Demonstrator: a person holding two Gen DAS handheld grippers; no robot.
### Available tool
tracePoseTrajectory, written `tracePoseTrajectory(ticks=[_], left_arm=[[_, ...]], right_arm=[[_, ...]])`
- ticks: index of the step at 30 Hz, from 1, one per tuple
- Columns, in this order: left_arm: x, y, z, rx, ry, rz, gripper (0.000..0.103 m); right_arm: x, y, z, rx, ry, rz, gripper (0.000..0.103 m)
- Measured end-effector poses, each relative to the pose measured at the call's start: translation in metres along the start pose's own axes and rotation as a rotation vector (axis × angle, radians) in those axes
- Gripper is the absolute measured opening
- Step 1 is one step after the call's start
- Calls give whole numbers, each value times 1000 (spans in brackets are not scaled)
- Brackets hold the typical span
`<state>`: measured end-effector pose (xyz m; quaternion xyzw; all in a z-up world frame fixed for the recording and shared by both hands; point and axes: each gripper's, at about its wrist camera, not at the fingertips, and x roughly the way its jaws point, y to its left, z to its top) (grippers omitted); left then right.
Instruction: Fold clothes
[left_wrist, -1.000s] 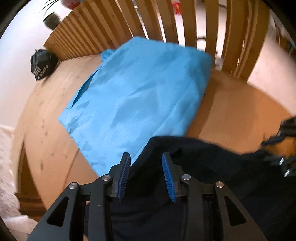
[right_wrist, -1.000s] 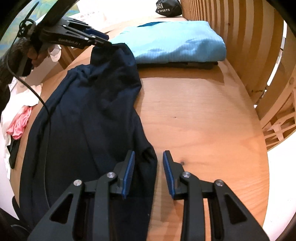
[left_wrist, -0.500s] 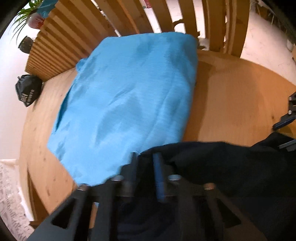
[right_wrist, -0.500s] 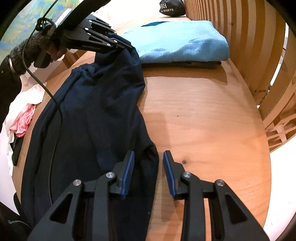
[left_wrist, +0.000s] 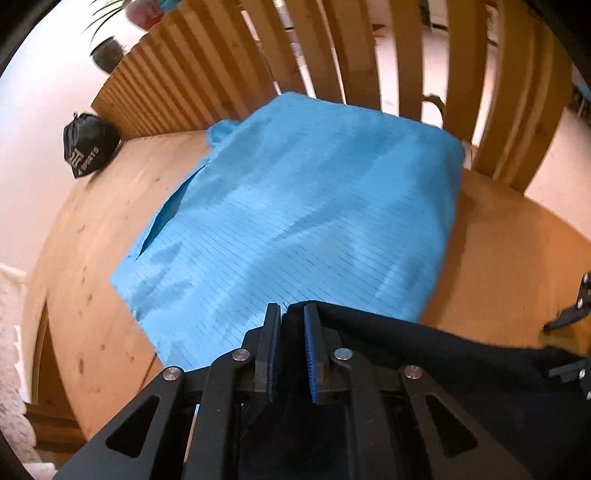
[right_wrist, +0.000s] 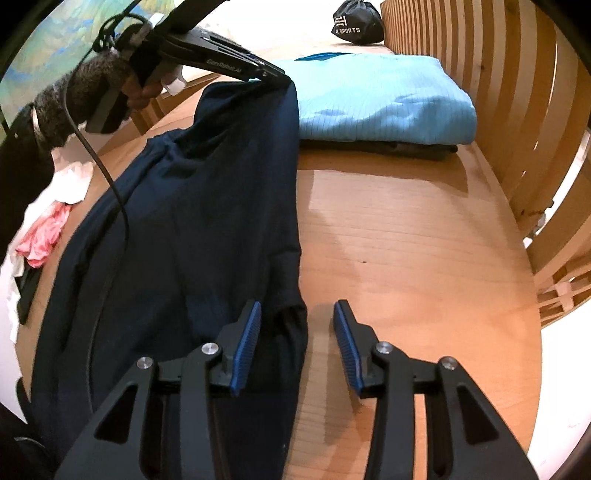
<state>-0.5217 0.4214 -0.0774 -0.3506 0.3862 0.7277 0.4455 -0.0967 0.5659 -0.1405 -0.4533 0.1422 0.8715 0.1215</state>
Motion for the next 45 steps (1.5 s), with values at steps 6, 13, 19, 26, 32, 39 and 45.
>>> tracePoseTrajectory(ticks=[6,13,19,26,32,39,45], left_arm=[[-12,-2,-2,31,20,65,30],[-78,-2,-28,26,-22,110,30],[-181,-42,-98,0,-100,58,32],[-297,-122,-199,-85,-177,25,35],[-315,-243,-273,-82,-184,-92,40],[-287,-359,-355,-210,-194,-186,40],[-277,-370,-376,-282,-172,-196,42]], right_arm=[[-10,-7,1,55,9,-33,40],[-20,20,-9,-32,0,1,40],[-58,25,-26,-24,-11,-94,40],[-186,34,-115,35,-123,-19,40],[-227,47,-203,23,-95,20,41],[-198,60,-283,48,13,39,40],[-205,73,-274,-9,-14,13,41]])
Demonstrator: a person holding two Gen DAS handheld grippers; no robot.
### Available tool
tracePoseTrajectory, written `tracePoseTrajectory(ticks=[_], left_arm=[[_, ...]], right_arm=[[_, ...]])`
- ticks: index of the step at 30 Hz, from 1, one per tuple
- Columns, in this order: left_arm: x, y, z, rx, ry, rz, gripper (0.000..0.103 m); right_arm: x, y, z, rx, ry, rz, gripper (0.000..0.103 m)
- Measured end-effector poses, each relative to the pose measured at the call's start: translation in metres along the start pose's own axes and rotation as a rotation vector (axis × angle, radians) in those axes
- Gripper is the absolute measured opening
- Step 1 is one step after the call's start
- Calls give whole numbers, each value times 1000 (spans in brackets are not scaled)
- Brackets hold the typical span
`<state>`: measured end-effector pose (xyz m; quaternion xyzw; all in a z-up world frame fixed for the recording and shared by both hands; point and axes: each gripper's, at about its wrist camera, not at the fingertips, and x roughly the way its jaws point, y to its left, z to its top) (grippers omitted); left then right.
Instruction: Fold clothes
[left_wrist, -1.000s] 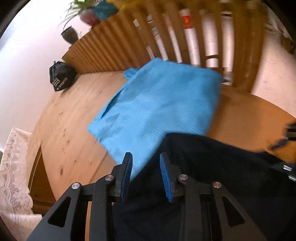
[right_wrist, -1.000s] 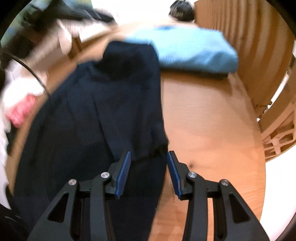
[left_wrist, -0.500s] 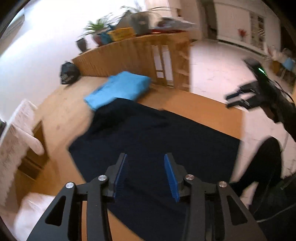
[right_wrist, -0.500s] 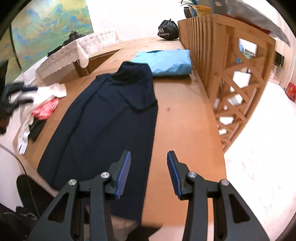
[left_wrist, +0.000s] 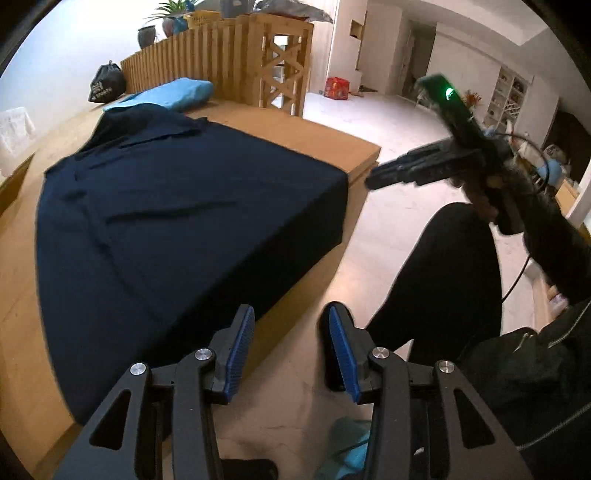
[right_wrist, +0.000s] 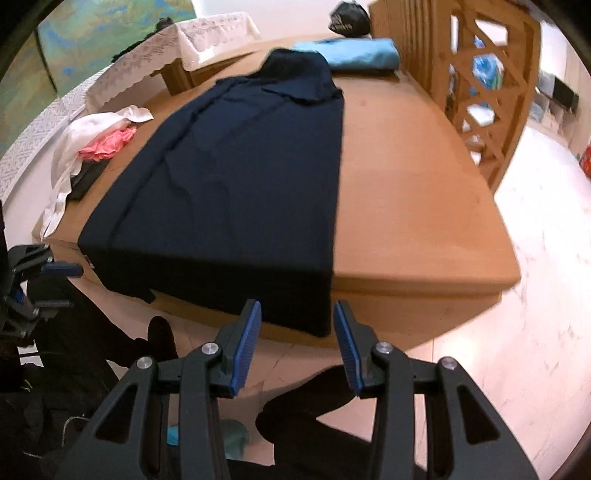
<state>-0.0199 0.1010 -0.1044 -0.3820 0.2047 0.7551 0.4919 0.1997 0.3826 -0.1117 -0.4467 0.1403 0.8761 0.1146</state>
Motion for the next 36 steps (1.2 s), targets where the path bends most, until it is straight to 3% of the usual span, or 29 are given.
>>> tracePoseTrajectory(ticks=[4,8,11,15,17,20,25,29,34,36], left_arm=[[-14,49,12,-51,-11,157,45],[-14,123,37,-74,38,294,46],[-3,180,60,-135,53,292,46],[14,250,91,-212,62,269,46],[34,265,101,-214,80,220,46],[50,259,93,-189,114,159,46],[37,204,53,-121,104,101,46],[37,167,20,-107,157,58,46],[40,162,1,-97,186,66,47],[38,163,-2,-87,185,69,47]], right_arm=[[-5,18,50,-73,-54,0,41],[19,40,115,-152,-68,-3,41],[50,47,168,-176,-75,-42,41],[102,51,236,-127,-52,39,41],[128,58,265,-116,-34,93,41],[164,92,302,-164,-30,165,41],[236,170,361,-307,-4,199,41],[284,191,380,-342,52,118,40],[343,215,403,-379,124,9,43],[346,218,405,-377,135,0,43]])
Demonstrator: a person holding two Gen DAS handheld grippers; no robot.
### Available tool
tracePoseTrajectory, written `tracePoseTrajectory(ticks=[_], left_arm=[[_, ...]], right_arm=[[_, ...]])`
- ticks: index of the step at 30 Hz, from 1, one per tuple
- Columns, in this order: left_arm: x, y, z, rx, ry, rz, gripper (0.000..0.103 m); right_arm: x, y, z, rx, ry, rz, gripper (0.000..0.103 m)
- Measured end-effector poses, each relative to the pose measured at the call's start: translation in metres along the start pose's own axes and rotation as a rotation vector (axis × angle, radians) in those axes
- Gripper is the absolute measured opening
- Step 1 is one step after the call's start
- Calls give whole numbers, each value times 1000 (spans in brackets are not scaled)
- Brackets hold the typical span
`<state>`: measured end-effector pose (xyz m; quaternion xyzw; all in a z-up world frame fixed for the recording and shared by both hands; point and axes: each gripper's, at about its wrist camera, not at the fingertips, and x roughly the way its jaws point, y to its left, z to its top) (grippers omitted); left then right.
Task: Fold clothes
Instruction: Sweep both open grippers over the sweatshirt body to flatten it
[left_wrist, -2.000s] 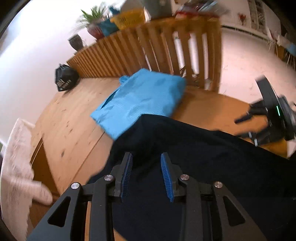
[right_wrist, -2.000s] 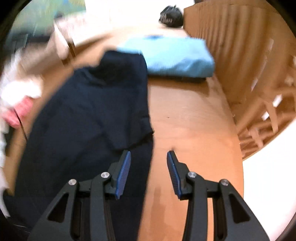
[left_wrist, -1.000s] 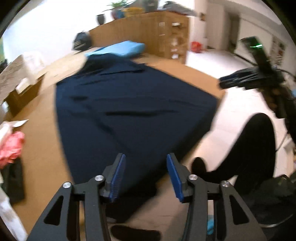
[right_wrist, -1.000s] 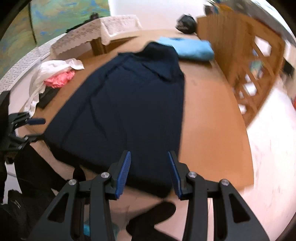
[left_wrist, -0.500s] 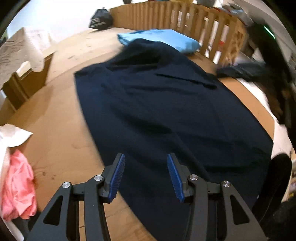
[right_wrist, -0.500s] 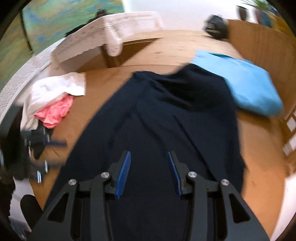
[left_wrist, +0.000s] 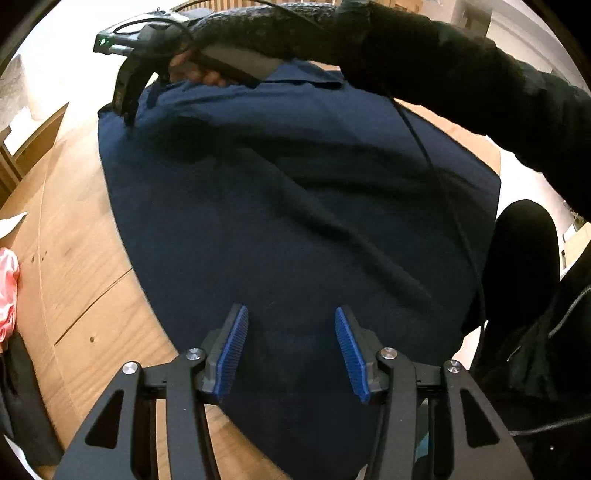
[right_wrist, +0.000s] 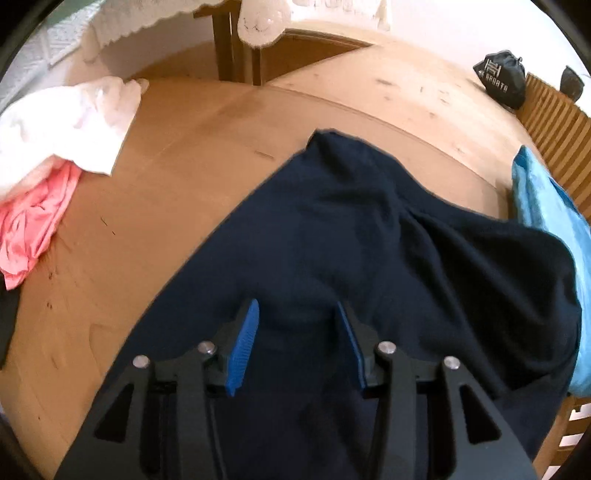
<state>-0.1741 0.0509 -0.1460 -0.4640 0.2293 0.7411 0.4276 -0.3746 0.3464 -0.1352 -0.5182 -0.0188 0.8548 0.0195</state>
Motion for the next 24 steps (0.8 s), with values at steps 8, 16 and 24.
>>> tracePoseTrajectory(ticks=[8,16,24], left_arm=[[-8,11,-17,7,-23,24,49],[-25,52,-42,-33,-2,59,49],[-45,50,-46,-145,2,122,47]], right_arm=[[9,26,18,-22,2,-15,43],[21,64,52,-66,-2,7,44],[-52,39,37,-6,-68,120,44]])
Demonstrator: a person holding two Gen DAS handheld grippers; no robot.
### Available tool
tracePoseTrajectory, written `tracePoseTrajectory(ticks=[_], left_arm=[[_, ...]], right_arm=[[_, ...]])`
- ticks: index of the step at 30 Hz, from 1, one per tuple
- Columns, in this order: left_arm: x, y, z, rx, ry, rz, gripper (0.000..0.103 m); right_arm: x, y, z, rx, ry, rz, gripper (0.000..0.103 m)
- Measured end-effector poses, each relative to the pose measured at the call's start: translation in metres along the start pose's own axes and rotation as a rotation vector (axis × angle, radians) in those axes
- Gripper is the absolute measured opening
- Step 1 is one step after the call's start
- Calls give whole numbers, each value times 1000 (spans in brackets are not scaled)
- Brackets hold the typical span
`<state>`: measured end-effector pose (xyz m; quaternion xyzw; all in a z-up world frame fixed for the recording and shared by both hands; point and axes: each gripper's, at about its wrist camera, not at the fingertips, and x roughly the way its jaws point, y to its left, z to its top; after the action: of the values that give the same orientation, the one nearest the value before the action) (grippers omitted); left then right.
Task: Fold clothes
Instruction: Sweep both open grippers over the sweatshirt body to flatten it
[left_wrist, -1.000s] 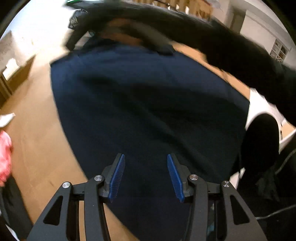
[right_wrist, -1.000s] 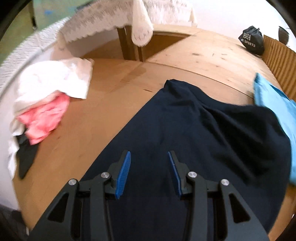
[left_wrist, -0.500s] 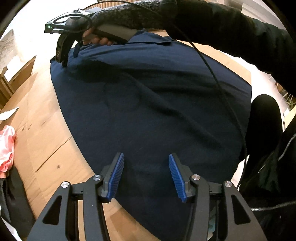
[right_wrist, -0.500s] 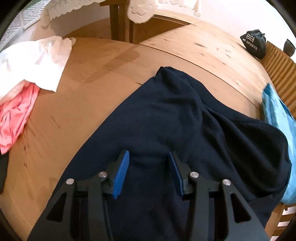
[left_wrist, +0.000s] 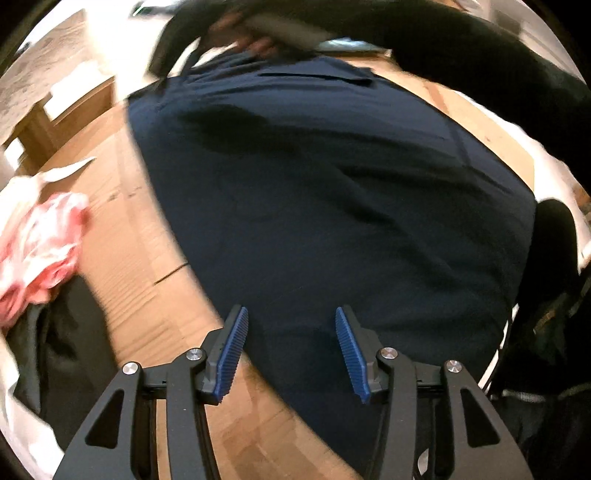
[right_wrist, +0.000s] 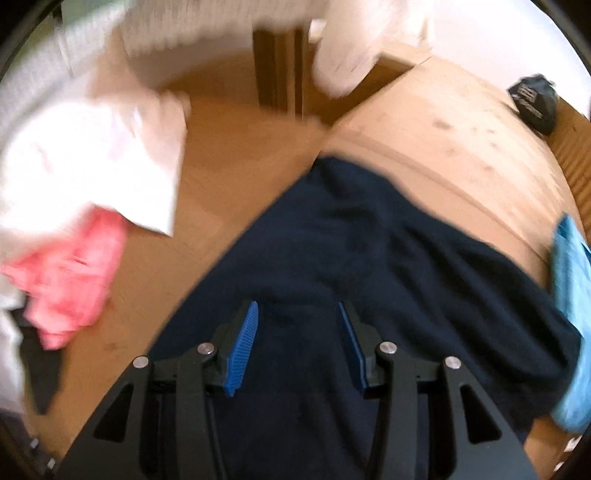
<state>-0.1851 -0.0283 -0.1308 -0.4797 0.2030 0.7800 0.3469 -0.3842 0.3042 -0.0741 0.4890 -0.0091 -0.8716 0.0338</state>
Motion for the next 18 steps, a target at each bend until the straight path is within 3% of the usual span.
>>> tracePoseTrajectory(ticks=[5,10,14,18], left_arm=[[-44,-36,4,19,-95,34,47],[-67,-110,8,100,-147,44,47],[-48,-168,17,132,-179,-24,47],[-21,-251,24,232,-180,-138,47]], right_arm=[[-95,-24,-120,55,-34,-9,44],[-191,-49,-240,109,-68,-19,51],[-267,-68,-335,153,-96,-26,52],[-265,-68,-407,185,-41,-49,52]])
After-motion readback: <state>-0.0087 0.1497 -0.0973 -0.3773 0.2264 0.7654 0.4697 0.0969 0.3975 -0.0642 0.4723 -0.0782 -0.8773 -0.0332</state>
